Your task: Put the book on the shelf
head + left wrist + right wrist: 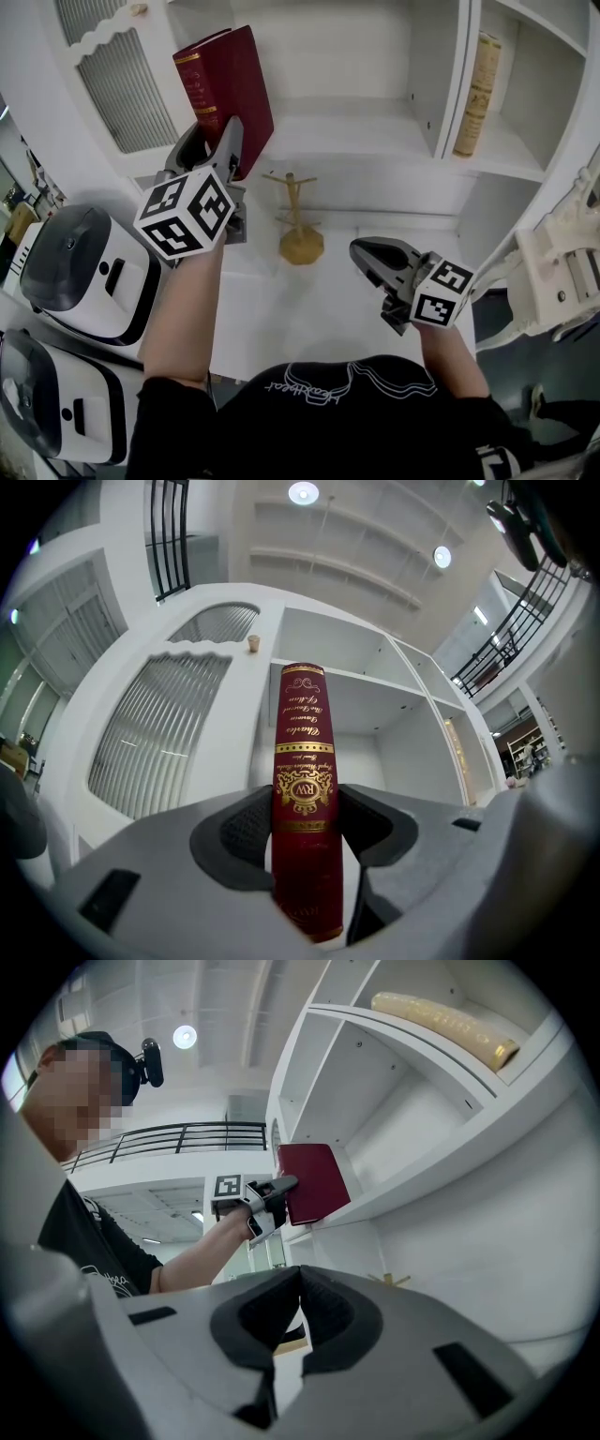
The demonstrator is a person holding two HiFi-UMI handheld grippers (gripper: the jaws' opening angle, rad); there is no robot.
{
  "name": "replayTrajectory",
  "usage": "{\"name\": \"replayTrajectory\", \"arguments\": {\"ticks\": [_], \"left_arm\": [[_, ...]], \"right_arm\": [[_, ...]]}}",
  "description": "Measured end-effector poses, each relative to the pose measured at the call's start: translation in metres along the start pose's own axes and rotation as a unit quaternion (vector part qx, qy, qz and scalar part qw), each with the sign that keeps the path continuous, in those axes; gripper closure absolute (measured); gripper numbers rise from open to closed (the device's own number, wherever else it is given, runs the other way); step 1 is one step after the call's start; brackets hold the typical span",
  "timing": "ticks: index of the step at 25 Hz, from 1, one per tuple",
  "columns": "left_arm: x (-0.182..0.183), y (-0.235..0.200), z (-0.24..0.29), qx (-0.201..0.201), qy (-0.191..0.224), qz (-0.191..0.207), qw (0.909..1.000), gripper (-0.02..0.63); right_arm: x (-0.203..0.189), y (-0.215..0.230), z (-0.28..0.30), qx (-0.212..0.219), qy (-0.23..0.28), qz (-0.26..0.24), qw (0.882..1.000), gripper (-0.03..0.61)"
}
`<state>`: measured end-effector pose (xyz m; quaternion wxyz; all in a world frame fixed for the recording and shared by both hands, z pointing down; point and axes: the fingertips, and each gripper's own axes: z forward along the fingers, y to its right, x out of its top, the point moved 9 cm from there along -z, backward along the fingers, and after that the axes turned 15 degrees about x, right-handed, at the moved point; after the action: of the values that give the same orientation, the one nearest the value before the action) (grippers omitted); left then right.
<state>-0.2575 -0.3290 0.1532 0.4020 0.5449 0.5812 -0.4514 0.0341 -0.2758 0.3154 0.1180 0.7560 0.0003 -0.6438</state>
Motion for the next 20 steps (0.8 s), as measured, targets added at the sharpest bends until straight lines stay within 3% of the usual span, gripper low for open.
{"name": "replayTrajectory", "arguments": {"ticks": [20], "left_arm": [[-0.012, 0.016, 0.058, 0.023, -0.038, 0.019, 0.9988, 0.403]], "right_arm": [[-0.004, 0.006, 0.002, -0.013, 0.003, 0.005, 1.000, 0.575]]}}
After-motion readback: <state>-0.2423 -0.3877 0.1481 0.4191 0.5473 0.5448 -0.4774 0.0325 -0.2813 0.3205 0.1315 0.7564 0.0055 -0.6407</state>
